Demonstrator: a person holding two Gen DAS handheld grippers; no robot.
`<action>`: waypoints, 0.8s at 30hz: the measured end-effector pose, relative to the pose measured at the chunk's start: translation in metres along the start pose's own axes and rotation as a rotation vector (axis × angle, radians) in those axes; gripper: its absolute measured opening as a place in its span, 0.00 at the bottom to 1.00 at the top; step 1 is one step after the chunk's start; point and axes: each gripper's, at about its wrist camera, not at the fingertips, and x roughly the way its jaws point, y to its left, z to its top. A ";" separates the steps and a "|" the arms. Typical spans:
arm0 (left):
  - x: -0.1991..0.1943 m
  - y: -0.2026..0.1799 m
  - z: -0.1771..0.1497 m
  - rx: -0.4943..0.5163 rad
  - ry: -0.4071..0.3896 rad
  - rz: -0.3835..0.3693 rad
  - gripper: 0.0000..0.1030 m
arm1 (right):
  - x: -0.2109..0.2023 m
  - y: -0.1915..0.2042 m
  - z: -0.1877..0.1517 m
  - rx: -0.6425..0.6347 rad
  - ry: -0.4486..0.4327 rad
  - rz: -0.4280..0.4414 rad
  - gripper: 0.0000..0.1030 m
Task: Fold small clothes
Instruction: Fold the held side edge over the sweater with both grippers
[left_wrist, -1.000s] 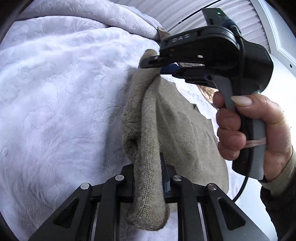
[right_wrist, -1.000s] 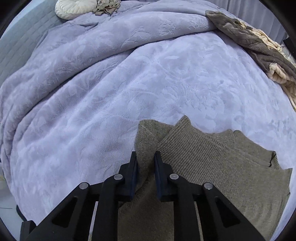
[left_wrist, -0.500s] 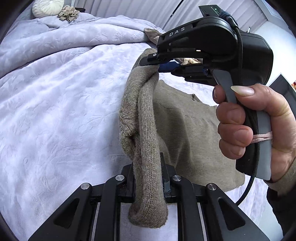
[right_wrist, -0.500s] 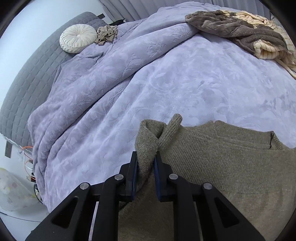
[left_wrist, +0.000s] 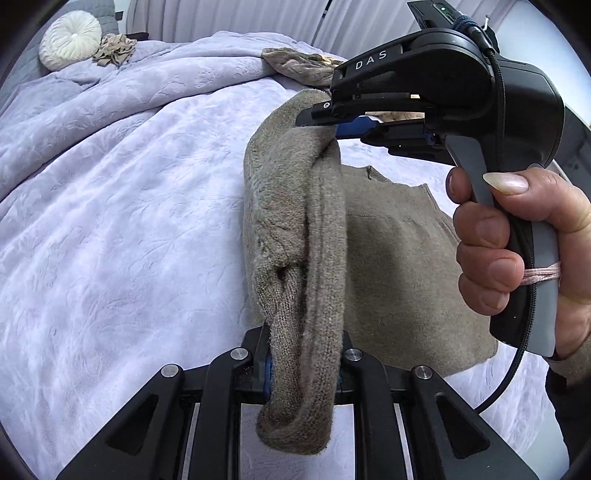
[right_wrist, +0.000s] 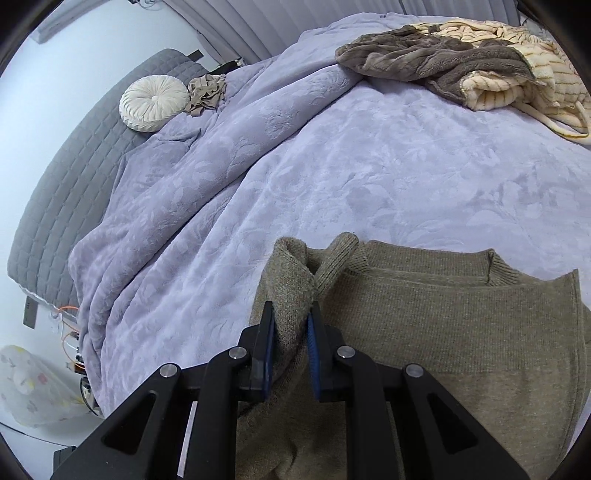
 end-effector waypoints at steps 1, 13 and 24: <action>0.001 -0.004 0.001 0.007 0.002 0.005 0.18 | -0.003 -0.003 -0.001 -0.002 -0.004 -0.002 0.16; 0.017 -0.052 0.007 0.077 0.038 0.077 0.18 | -0.020 -0.036 -0.010 0.037 -0.051 0.034 0.16; 0.022 -0.095 0.014 0.136 0.058 0.145 0.18 | -0.041 -0.062 -0.018 0.038 -0.090 0.044 0.16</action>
